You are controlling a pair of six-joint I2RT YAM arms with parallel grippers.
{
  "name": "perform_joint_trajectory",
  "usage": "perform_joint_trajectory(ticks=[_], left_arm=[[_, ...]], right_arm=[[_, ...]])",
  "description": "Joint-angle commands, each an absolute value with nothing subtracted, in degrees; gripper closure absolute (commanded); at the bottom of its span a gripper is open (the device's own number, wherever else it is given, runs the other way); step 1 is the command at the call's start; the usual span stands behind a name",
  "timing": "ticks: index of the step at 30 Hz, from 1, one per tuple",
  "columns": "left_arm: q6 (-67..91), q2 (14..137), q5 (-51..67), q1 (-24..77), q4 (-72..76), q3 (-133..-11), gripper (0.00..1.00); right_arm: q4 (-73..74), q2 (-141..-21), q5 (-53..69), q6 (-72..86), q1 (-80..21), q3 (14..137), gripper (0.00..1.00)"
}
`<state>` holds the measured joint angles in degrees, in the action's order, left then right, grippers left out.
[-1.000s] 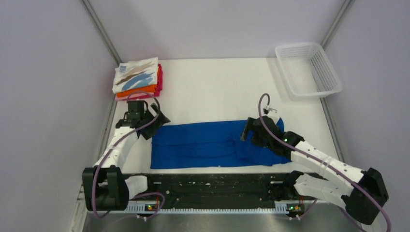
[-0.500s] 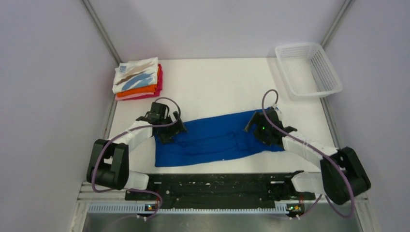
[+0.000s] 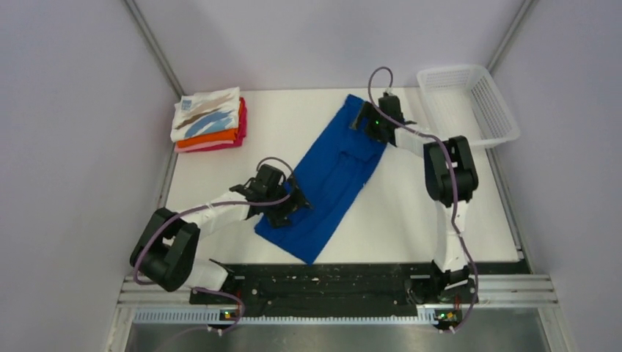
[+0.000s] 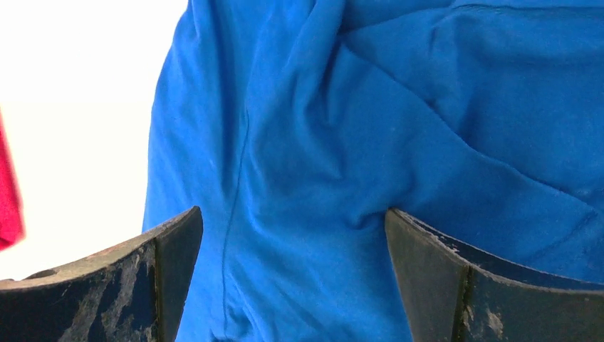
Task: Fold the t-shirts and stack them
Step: Rotate the tshirt 90 degrees
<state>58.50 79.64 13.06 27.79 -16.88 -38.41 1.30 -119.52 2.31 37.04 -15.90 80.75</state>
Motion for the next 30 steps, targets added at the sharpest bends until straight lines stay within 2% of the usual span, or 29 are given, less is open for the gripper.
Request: perform_joint_trajectory(ticks=[1, 9, 12, 17, 20, 25, 27, 30], left_arm=[[66.53, 82.88, 12.65, 32.86, -6.32, -39.67, 0.01], [67.12, 99.53, 17.73, 42.76, -2.7, -50.39, 0.01], [65.15, 98.31, 16.59, 43.95, -4.28, -52.51, 0.01], [56.94, 87.41, 13.85, 45.16, -4.6, -53.21, 0.01], [51.89, 80.51, 11.6, 45.68, -8.53, -53.28, 0.01], [49.02, 69.07, 2.48, 45.64, -19.75, -47.62, 0.01], [49.5, 65.66, -0.35, 45.52, -23.34, -44.22, 0.01], [51.56, 62.65, -2.08, 45.37, -24.42, -37.98, 0.04]], right_arm=[[7.36, -135.36, 14.64, 34.85, -15.91, 98.29, 0.01], [19.12, -157.0, 20.32, 34.03, -20.72, 137.78, 0.01], [18.89, -155.38, 19.4, 34.48, -20.96, 139.26, 0.01], [17.65, -139.87, 16.1, 30.07, -20.96, 133.5, 0.01], [14.11, -127.59, 16.37, 28.64, -20.99, 123.19, 0.01], [2.5, -101.06, 14.12, 31.07, -21.14, 85.74, 0.01], [2.68, -91.09, 11.63, 32.53, -21.97, 69.43, 0.01], [4.9, -75.92, 7.71, 36.38, -24.88, 51.16, 0.02]])
